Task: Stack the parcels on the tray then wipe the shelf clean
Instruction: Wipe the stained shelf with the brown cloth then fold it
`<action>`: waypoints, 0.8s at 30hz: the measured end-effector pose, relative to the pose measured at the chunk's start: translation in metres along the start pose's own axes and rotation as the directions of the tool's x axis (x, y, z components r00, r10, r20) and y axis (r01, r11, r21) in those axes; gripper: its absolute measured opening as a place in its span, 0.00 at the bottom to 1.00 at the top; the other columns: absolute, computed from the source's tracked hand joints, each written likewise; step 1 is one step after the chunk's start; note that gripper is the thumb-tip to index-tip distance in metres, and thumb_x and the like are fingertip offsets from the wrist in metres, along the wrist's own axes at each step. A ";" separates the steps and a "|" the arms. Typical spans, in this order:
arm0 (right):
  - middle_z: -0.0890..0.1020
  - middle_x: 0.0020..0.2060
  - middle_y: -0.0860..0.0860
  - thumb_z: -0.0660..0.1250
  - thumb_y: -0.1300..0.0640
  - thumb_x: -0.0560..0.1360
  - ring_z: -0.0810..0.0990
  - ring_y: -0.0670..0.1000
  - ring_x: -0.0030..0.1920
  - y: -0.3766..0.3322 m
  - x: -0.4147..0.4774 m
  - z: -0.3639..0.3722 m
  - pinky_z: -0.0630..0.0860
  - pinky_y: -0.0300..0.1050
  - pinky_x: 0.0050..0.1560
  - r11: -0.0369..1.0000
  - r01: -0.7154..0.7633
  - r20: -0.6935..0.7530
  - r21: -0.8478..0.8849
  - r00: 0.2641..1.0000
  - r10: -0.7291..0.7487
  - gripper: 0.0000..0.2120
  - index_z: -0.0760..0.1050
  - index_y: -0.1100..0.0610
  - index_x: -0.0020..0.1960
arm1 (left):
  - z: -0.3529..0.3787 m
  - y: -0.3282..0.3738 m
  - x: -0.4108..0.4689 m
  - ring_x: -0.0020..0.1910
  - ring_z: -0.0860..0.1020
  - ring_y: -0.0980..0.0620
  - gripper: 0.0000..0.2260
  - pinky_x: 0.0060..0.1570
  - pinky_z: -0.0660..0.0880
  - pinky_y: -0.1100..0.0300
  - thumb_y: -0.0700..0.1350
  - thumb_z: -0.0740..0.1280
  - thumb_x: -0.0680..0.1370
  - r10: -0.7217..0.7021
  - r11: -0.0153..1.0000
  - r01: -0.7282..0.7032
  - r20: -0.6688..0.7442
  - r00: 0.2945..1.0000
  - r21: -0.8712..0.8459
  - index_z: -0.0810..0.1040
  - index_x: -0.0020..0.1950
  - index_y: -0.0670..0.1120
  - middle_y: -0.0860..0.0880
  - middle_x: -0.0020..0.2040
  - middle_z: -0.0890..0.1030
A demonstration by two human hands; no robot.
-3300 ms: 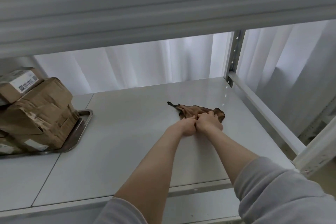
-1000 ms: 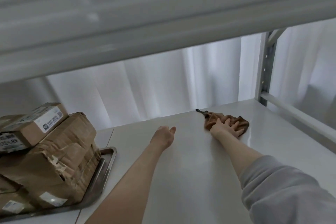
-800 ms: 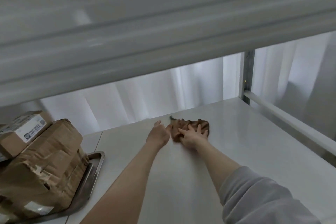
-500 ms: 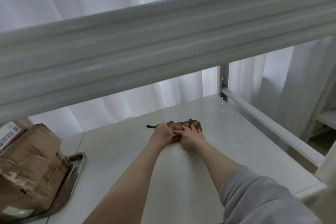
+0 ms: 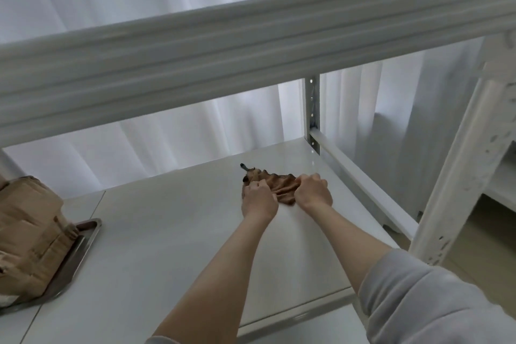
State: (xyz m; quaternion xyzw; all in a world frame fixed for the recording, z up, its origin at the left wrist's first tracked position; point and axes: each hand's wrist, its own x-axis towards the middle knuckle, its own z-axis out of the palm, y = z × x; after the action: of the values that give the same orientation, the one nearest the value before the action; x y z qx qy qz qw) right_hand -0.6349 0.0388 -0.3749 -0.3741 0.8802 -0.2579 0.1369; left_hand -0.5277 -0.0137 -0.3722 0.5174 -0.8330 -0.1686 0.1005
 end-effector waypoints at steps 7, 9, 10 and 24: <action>0.70 0.64 0.54 0.57 0.59 0.77 0.66 0.56 0.67 0.004 0.018 -0.005 0.69 0.49 0.64 0.997 0.058 0.033 0.041 0.998 -0.059 0.18 0.74 0.55 0.65 | 0.026 0.034 0.039 0.76 0.48 0.36 0.32 0.75 0.49 0.48 0.60 0.53 0.80 -0.202 0.977 0.187 0.170 0.965 0.101 0.50 0.78 0.44 0.31 0.76 0.49; 0.70 0.65 0.54 0.58 0.60 0.77 0.66 0.56 0.67 0.005 0.030 -0.005 0.68 0.49 0.65 0.997 0.074 0.019 0.035 0.997 -0.075 0.18 0.73 0.54 0.66 | 0.035 0.035 0.054 0.76 0.48 0.36 0.33 0.75 0.48 0.47 0.63 0.53 0.79 -0.250 0.966 0.229 0.199 0.948 0.121 0.54 0.77 0.45 0.32 0.76 0.49; 0.70 0.66 0.54 0.57 0.61 0.78 0.65 0.56 0.68 0.006 0.036 -0.006 0.68 0.49 0.65 0.996 0.082 0.011 0.029 0.997 -0.082 0.19 0.73 0.54 0.67 | 0.038 0.032 0.061 0.76 0.48 0.35 0.33 0.75 0.47 0.46 0.64 0.53 0.78 -0.253 0.963 0.227 0.201 0.946 0.142 0.56 0.77 0.45 0.32 0.76 0.48; 0.70 0.69 0.57 0.53 0.65 0.78 0.69 0.58 0.69 0.046 0.099 -0.011 0.68 0.50 0.67 0.992 0.044 -0.083 0.117 0.996 -0.034 0.23 0.66 0.57 0.73 | 0.047 0.051 0.159 0.76 0.41 0.37 0.29 0.74 0.40 0.46 0.59 0.54 0.79 -0.055 0.973 -0.012 0.282 0.958 0.231 0.49 0.78 0.54 0.35 0.77 0.42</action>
State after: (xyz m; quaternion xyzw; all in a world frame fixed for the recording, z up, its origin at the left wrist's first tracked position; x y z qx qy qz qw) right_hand -0.7345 -0.0027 -0.3958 -0.3716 0.8606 -0.3275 0.1182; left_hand -0.6570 -0.1266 -0.3970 0.5047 -0.8469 -0.1451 -0.0837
